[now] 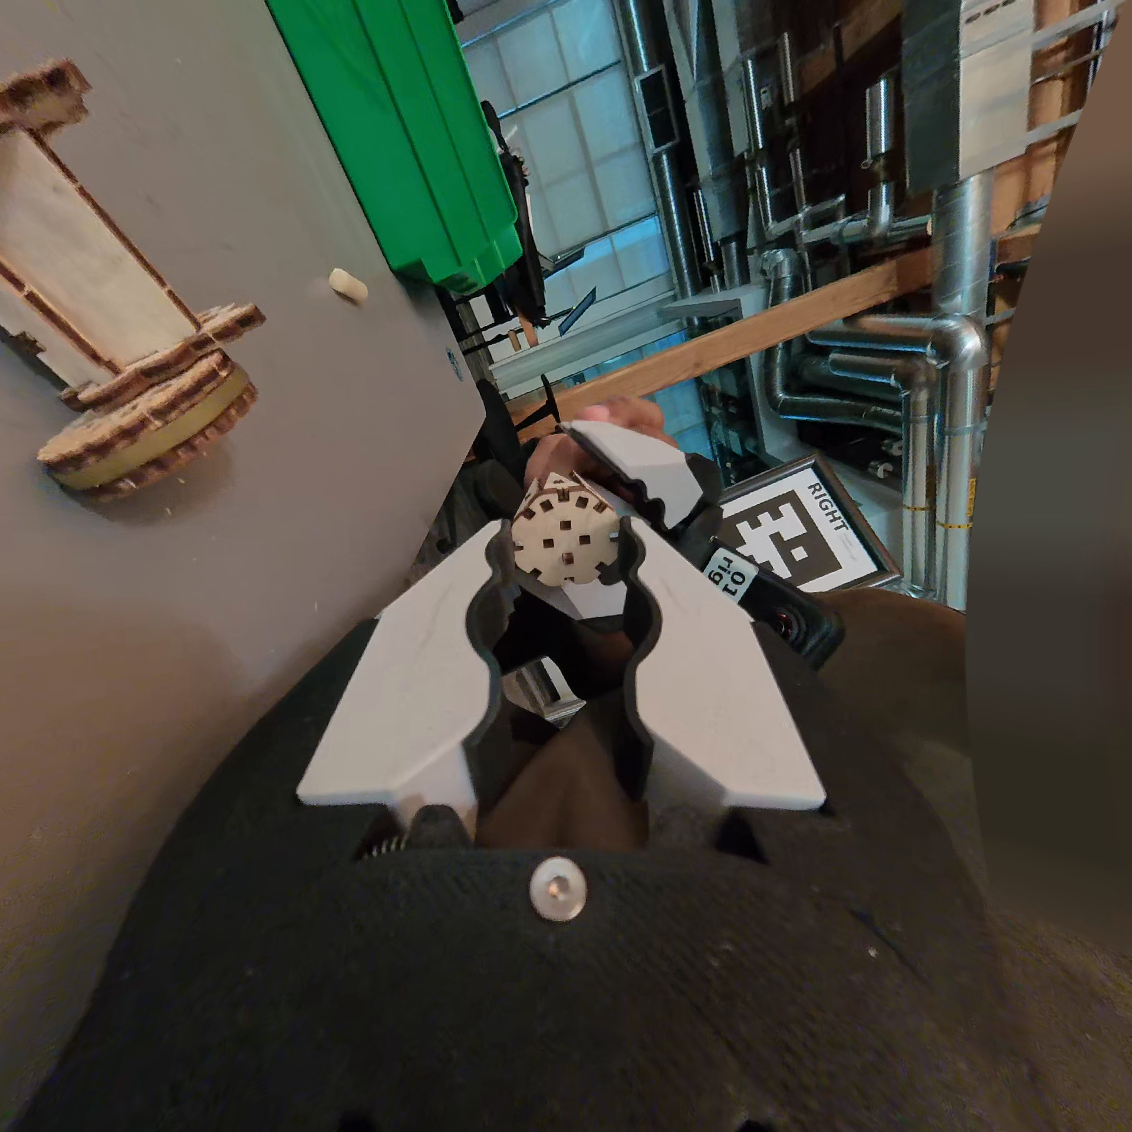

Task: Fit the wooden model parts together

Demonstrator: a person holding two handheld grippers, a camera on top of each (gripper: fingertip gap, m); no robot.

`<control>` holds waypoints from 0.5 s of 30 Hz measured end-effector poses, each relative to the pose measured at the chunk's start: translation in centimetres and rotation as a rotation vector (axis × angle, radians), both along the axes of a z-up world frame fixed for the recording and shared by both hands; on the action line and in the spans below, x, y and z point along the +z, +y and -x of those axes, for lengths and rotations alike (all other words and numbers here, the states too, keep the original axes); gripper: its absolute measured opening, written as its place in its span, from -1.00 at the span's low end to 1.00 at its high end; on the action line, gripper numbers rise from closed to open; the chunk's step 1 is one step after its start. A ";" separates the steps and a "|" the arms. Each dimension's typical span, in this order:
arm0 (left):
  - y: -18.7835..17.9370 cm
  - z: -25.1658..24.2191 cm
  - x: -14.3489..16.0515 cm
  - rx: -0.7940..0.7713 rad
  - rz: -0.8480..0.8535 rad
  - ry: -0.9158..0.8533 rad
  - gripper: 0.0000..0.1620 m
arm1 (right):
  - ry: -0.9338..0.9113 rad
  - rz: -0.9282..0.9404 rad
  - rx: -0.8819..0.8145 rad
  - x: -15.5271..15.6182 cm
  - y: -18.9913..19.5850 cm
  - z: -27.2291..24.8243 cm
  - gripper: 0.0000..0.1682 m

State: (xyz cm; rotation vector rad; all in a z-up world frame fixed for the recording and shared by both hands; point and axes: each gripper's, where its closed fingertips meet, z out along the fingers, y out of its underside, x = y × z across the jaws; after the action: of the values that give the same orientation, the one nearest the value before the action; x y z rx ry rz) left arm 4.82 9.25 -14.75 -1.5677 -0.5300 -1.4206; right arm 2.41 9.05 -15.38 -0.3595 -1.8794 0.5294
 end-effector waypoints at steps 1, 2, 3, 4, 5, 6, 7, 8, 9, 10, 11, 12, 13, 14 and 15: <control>0.0 0.0 0.0 0.000 0.000 -0.005 -0.61 | 0.002 -0.009 0.010 0.0 -0.3 -0.1 -0.52; 0.0 -0.1 0.0 0.000 -0.001 -0.010 -0.61 | 0.008 -0.026 0.017 0.0 -0.6 -0.1 -0.57; 0.0 -0.1 0.0 -0.002 -0.001 -0.016 -0.61 | 0.016 -0.050 0.015 -0.1 -0.7 -0.1 -0.60; 0.0 0.0 0.0 0.000 0.001 -0.020 -0.61 | 0.027 -0.075 0.006 -0.1 -0.5 -0.1 -0.63; 0.0 0.0 0.0 0.000 0.000 -0.025 -0.61 | 0.034 -0.091 0.003 0.0 -0.5 -0.1 -0.65; 0.0 0.0 0.0 -0.002 -0.003 -0.032 -0.61 | 0.038 -0.094 0.004 0.0 -0.5 -0.1 -0.65; 0.0 -0.1 0.1 -0.006 -0.006 -0.042 -0.61 | 0.041 -0.093 0.005 0.1 -0.5 -0.1 -0.65; 0.0 -0.1 0.2 -0.010 -0.011 -0.051 -0.61 | 0.042 -0.096 0.006 0.1 -0.5 -0.2 -0.66; -0.1 -0.1 0.4 -0.012 -0.021 -0.062 -0.61 | 0.046 -0.107 0.007 0.1 -0.5 -0.2 -0.66; -0.1 0.0 0.4 -0.008 -0.021 -0.073 -0.61 | 0.050 -0.123 0.005 0.1 -0.5 -0.2 -0.66; 0.0 0.0 0.4 -0.002 -0.017 -0.082 -0.61 | 0.054 -0.140 0.001 0.1 -0.4 -0.2 -0.67; 0.0 0.2 0.4 0.009 -0.015 -0.091 -0.61 | 0.061 -0.156 -0.003 0.1 -0.3 -0.2 -0.67; 0.0 0.4 0.4 0.021 -0.013 -0.101 -0.58 | 0.069 -0.169 -0.005 0.2 -0.2 -0.2 -0.67; 0.0 0.5 0.4 0.027 -0.011 -0.108 -0.56 | 0.075 -0.181 -0.007 0.3 -0.1 -0.2 -0.67; 0.0 0.6 0.3 0.027 -0.008 -0.109 -0.55 | 0.077 -0.192 -0.008 0.3 -0.1 -0.3 -0.67</control>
State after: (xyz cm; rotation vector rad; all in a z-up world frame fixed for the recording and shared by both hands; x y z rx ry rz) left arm 4.22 9.25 -14.43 -1.4771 -0.6071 -1.4920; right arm 2.68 8.98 -15.07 -0.2168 -1.8351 0.3493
